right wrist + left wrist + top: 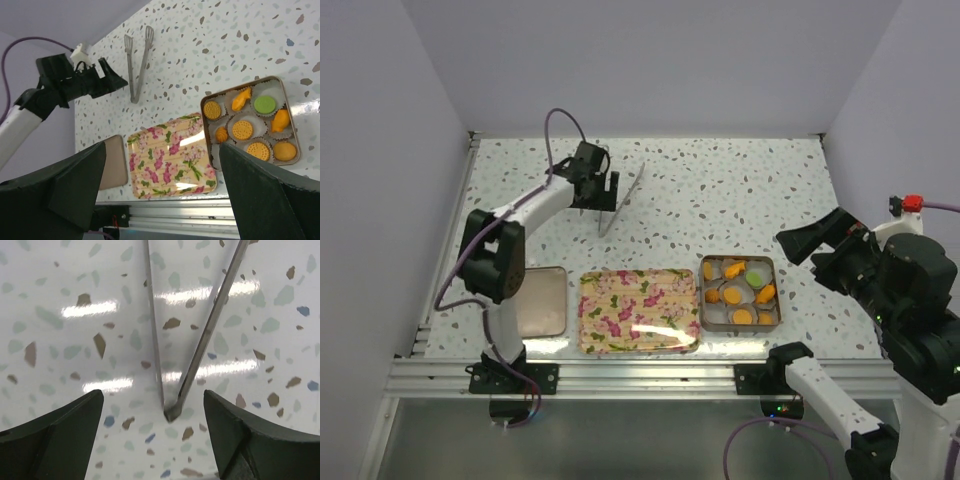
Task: Pack the cookies
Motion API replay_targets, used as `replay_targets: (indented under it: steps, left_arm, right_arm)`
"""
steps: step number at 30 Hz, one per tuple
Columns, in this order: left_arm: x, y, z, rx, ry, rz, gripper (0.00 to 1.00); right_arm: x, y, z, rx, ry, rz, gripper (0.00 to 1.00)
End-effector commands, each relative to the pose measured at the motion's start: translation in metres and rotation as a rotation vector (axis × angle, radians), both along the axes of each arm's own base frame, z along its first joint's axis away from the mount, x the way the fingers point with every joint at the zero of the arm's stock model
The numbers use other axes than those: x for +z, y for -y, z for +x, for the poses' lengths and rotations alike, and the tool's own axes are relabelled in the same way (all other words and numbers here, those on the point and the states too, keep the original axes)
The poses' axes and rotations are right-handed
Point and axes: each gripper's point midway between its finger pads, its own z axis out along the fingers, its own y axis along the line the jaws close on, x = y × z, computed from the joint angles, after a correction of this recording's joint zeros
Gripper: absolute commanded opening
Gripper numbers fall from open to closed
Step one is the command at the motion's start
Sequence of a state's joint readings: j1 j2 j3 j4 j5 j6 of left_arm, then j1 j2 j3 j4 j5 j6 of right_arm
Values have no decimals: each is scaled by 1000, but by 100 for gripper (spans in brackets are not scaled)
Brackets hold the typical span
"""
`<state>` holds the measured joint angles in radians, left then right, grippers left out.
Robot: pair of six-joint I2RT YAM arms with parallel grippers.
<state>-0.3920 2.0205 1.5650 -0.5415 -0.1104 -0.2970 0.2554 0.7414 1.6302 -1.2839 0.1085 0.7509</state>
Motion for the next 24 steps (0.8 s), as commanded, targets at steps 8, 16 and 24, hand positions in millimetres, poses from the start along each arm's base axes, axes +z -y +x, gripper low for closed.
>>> replay_targets:
  steps: [8, 16, 24]
  left_arm:
    - [66, -48, -121, 146, 77, 24, 76]
    - [19, -70, -207, 221, -42, 24, 69]
    - [-4, -73, -221, 265, -109, 86, 68]
  right_arm:
    - [5, -37, 35, 157, 48, 48, 98]
    - [3, -51, 35, 219, 38, 94, 99]
    - [3, -51, 24, 227, 30, 106, 99]
